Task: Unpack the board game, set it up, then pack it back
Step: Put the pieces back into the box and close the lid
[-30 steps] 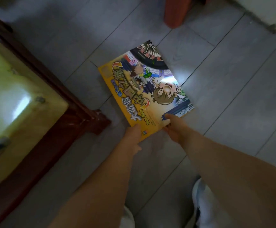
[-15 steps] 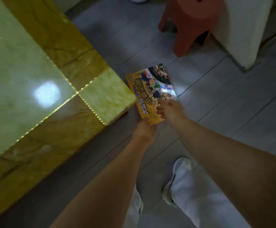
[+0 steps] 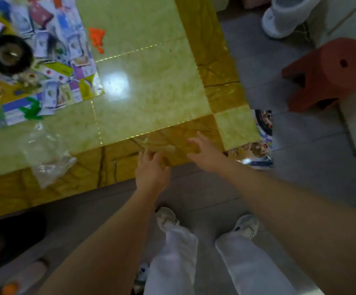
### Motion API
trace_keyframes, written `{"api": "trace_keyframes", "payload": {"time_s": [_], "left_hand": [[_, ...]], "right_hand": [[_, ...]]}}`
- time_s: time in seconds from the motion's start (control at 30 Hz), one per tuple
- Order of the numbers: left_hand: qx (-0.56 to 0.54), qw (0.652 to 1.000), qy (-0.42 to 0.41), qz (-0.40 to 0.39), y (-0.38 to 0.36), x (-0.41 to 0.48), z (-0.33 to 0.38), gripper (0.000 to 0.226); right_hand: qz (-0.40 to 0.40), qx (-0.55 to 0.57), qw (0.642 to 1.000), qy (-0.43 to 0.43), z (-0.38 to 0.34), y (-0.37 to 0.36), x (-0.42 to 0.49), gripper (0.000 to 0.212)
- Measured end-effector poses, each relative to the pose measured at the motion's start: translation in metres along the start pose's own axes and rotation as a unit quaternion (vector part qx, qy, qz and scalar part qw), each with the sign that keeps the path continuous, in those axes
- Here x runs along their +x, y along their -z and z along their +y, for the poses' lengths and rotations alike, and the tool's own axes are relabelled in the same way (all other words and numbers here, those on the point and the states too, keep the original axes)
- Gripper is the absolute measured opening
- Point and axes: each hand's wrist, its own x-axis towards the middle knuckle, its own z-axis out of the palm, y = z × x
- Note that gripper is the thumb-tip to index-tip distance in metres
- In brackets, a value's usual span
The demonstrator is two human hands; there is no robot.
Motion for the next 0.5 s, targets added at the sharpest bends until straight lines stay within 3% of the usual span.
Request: {"api": "trace_keyframes", "payload": {"time_s": [0.13, 0.23, 0.3, 0.4, 0.5], "left_hand": [[-0.046, 0.995, 0.044, -0.071, 0.009, 0.0, -0.065, 0.057], [-0.105, 0.992, 0.02, -0.07, 0.016, 0.009, -0.103, 0.04], [-0.159, 0.986, 0.008, -0.038, 0.025, 0.014, -0.116, 0.027], [-0.218, 0.974, 0.044, 0.035, 0.048, 0.024, -0.138, 0.027], [-0.177, 0.955, 0.106, 0.214, 0.076, 0.03, -0.168, 0.028]], "right_hand": [[-0.057, -0.066, 0.995, -0.041, -0.032, -0.03, 0.018, 0.06], [-0.043, -0.133, 0.985, -0.101, -0.067, -0.057, 0.039, 0.054], [-0.005, -0.145, 0.983, -0.112, -0.088, -0.068, 0.051, 0.049], [0.008, -0.125, 0.991, -0.057, -0.127, -0.089, 0.071, 0.04], [-0.028, -0.051, 0.998, -0.03, -0.17, -0.115, 0.089, 0.034]]}}
